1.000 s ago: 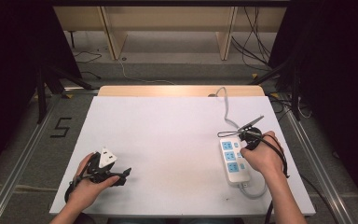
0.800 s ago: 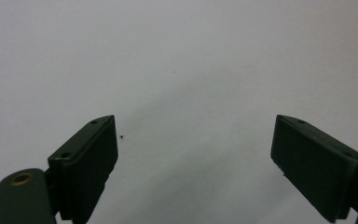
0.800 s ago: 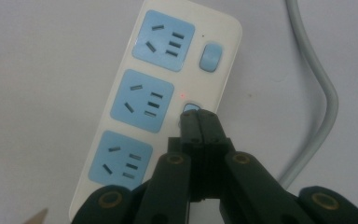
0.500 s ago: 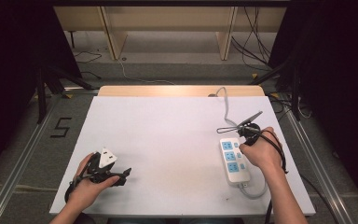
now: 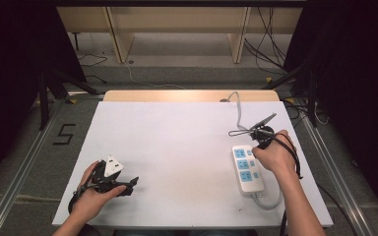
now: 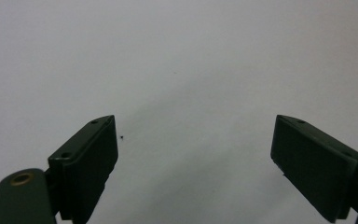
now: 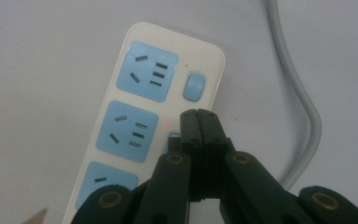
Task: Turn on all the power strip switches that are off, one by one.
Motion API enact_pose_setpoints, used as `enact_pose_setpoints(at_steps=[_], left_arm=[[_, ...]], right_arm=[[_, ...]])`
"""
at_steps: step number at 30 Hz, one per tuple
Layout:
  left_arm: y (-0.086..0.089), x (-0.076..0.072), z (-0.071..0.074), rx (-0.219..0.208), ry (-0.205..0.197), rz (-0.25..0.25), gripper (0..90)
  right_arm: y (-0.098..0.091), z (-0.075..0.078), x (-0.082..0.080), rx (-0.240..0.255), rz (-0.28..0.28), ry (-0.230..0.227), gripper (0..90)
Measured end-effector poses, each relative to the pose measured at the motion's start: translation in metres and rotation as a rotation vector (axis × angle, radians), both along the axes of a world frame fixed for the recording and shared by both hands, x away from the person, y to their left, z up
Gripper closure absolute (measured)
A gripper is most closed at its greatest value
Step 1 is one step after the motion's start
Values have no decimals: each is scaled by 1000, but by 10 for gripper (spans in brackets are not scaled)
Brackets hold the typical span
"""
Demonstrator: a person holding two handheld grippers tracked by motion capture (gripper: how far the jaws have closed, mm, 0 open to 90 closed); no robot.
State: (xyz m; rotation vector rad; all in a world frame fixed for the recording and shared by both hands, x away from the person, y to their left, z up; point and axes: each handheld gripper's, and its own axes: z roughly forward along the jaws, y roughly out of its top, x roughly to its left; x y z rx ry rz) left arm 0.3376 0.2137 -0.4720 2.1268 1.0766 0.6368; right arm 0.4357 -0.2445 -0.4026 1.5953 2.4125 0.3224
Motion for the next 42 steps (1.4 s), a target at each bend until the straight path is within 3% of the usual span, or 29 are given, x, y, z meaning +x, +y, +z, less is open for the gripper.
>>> enact_pose_setpoints(at_steps=[25,42], left_arm=[[0,0,0,-2,-1,-1,146],[0,0,0,-2,-1,-2,146]], right_arm=[[2,-2,17,4,-12,0,900],[6,-11,30,7,-24,13,900]])
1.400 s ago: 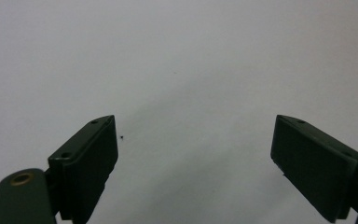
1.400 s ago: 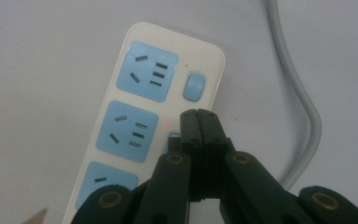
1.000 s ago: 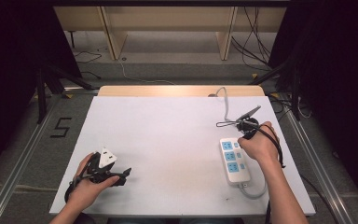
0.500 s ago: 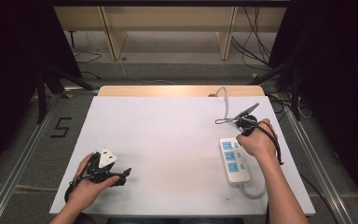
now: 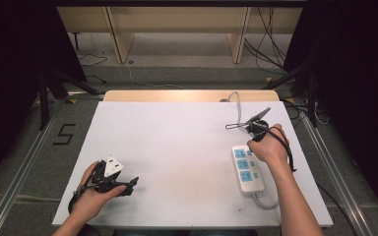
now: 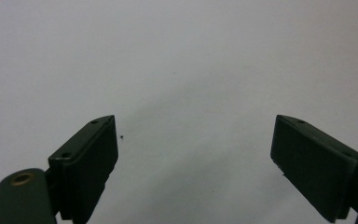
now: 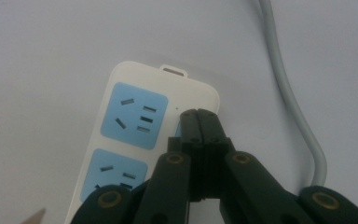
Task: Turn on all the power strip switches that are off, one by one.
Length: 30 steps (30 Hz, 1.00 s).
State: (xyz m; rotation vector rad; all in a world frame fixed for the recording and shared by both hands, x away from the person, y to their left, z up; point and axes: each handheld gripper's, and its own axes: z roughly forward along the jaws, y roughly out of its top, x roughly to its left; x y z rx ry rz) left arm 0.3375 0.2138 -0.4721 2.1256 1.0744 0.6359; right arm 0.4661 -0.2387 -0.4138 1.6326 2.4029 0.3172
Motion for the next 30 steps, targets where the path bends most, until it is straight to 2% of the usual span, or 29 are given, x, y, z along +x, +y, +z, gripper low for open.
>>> enact_pose_setpoints(at_steps=[30], left_arm=[[0,0,0,-2,-5,-2,146]], right_arm=[[5,-10,9,-2,-4,37,900]])
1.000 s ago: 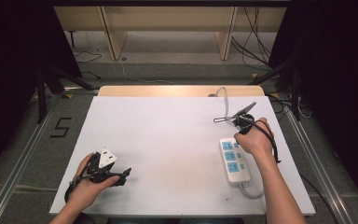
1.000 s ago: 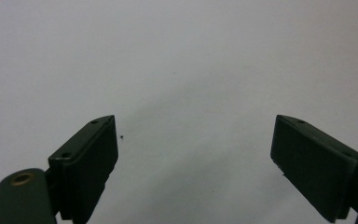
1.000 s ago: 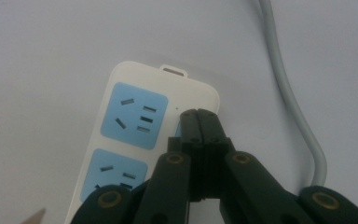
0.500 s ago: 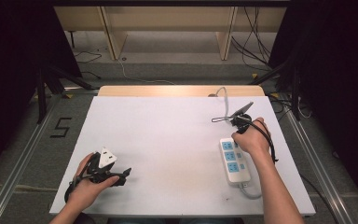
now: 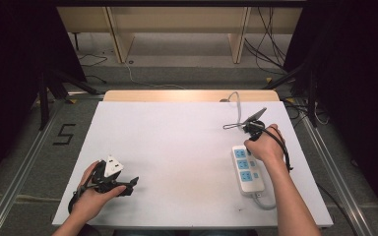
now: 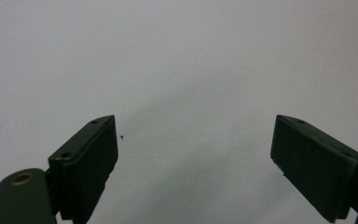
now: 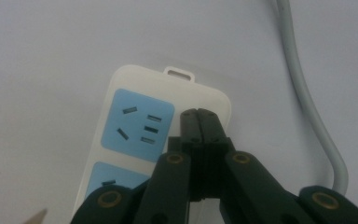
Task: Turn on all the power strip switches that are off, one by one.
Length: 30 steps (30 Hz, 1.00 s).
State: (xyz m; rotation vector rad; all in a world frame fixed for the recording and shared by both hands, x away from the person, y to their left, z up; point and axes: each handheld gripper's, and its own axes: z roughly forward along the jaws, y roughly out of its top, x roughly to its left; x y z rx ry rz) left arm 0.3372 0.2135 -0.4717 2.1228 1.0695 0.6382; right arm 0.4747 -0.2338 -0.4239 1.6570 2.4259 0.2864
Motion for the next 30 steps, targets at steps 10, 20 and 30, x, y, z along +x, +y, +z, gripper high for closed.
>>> enact_pose_setpoints(at_steps=[10,20,30], left_arm=[[0,0,0,-1,-2,-1,146],[0,-1,0,-3,-3,-3,146],[0,-1,0,-1,-2,-3,146]], right_arm=[[1,-1,4,0,-14,32,900],[1,-1,7,-4,-10,55,900],[4,-2,7,-21,-11,57,900]])
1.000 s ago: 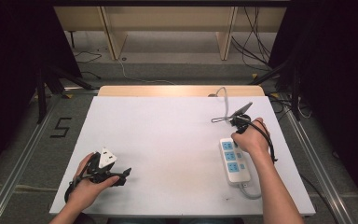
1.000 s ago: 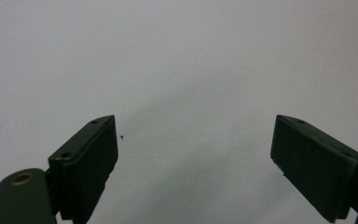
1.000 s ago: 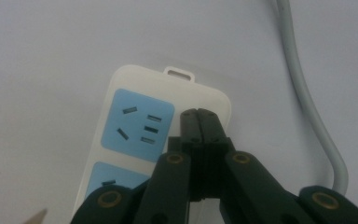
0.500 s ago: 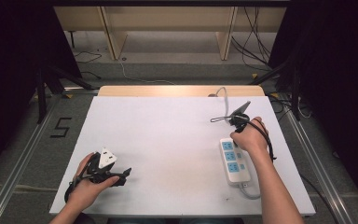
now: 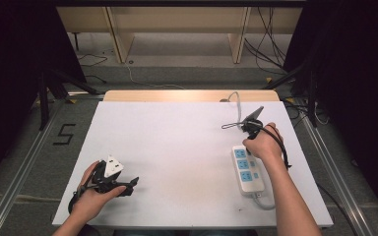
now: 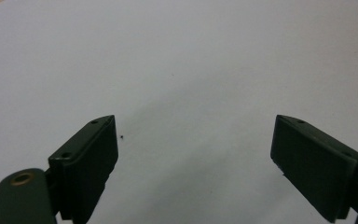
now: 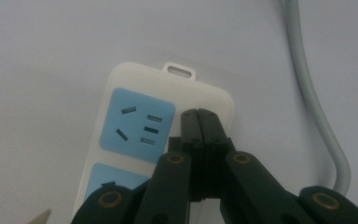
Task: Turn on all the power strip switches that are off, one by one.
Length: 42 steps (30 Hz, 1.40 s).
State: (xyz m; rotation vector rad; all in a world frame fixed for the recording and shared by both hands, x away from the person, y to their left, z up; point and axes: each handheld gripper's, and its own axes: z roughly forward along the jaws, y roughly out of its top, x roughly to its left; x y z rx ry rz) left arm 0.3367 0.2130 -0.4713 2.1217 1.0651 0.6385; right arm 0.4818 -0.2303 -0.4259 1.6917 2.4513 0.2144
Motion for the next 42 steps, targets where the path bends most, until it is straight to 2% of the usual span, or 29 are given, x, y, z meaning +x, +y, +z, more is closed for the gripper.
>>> enact_pose_setpoints(at_steps=[14,17,20,23,25,27,33,42], left_arm=[[0,0,-1,0,5,-2,147],[0,0,-1,-5,7,1,148],[0,1,-1,-6,8,2,148],[0,1,-2,-7,8,4,149],[0,1,-2,-7,8,4,149],[0,1,-2,-2,10,2,149],[-1,1,-2,-5,6,3,149],[0,1,-2,-3,13,2,150]], right_arm=[[2,0,-1,-17,11,-13,900],[1,0,-2,-14,16,-19,900],[-2,0,-3,10,16,-27,900],[-5,4,-6,3,18,-69,900],[-7,7,-9,31,14,-98,900],[-9,11,-11,38,16,-121,892],[-9,15,-15,68,31,-160,879],[1,13,-21,152,105,-244,816]])
